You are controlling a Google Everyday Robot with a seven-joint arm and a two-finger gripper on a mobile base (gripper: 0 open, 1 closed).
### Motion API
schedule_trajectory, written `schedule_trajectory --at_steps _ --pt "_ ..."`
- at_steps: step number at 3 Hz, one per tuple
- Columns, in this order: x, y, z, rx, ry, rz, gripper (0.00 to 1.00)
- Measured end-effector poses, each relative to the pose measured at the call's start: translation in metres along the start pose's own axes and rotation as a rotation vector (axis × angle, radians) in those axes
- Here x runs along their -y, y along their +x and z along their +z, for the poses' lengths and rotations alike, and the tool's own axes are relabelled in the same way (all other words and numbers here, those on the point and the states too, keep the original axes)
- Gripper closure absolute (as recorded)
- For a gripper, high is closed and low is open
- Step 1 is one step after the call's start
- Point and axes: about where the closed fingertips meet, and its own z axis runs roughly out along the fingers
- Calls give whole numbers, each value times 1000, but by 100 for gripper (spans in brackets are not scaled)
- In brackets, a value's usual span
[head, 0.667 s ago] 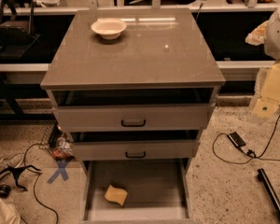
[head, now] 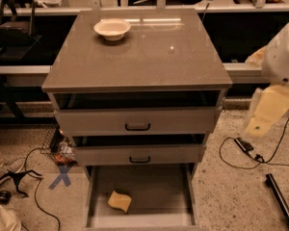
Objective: Pick sponge from bottom drawer and place on counter
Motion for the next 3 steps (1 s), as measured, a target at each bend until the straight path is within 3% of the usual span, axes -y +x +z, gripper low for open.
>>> schedule_trajectory --at_steps 1,2,3 --pt "-22 -3 71 120 -85 98 0" --pt "-52 -28 150 242 -170 169 0" --pt "-52 -28 150 242 -170 169 0"
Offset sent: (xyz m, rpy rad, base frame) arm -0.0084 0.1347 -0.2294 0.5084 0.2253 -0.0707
